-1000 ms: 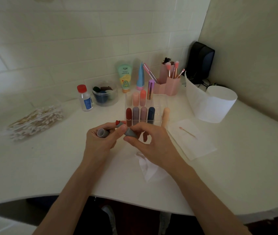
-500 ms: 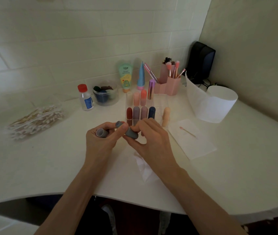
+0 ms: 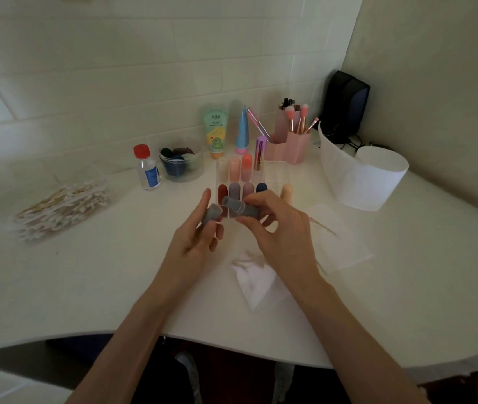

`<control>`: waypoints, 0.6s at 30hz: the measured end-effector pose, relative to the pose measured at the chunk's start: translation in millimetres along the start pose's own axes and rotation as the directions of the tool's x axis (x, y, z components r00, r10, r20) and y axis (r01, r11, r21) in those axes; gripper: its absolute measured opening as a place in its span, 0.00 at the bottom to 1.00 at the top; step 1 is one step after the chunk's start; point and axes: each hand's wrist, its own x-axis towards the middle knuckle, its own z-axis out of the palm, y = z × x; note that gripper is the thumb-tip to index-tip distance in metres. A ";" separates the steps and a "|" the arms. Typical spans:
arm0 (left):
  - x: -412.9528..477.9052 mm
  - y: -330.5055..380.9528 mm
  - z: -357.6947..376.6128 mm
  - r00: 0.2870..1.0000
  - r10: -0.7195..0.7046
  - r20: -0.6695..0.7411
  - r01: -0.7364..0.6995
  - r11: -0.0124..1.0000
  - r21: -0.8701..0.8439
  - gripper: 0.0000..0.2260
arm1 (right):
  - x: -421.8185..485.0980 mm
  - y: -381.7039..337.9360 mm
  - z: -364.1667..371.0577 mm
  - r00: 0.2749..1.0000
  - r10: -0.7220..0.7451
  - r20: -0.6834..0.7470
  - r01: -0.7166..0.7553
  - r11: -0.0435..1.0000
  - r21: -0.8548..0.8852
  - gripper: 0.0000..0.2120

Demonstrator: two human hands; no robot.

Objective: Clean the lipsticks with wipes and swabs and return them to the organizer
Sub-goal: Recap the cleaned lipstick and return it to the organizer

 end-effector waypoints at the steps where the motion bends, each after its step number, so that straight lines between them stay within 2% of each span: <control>1: 0.8 0.9 -0.5 1.000 0.027 -0.015 -0.027 0.999 0.025 0.23 | 0.0 0.8 -0.5 1.000 -0.009 -0.004 0.009 1.000 -0.014 0.13; 4: 1.9 2.9 -2.4 0.997 0.035 -0.063 -0.035 0.999 -0.009 0.21 | -0.2 5.5 -0.5 0.998 -0.050 -0.036 0.048 0.997 -0.063 0.12; 9: 1.5 2.8 -0.3 0.996 -0.022 -0.091 0.012 0.994 -0.112 0.08 | -0.1 15.2 1.1 0.997 -0.067 -0.034 0.061 0.986 -0.156 0.13; 14: 3.5 0.7 -1.6 0.995 0.033 -0.098 -0.039 0.997 -0.059 0.09 | 0.0 16.1 1.9 0.990 -0.132 -0.054 0.125 0.984 -0.127 0.13; 18: 3.3 1.2 -0.1 0.995 0.047 -0.093 -0.053 0.997 -0.061 0.13 | -3.3 14.9 8.8 0.993 -0.119 0.000 0.118 0.982 -0.148 0.14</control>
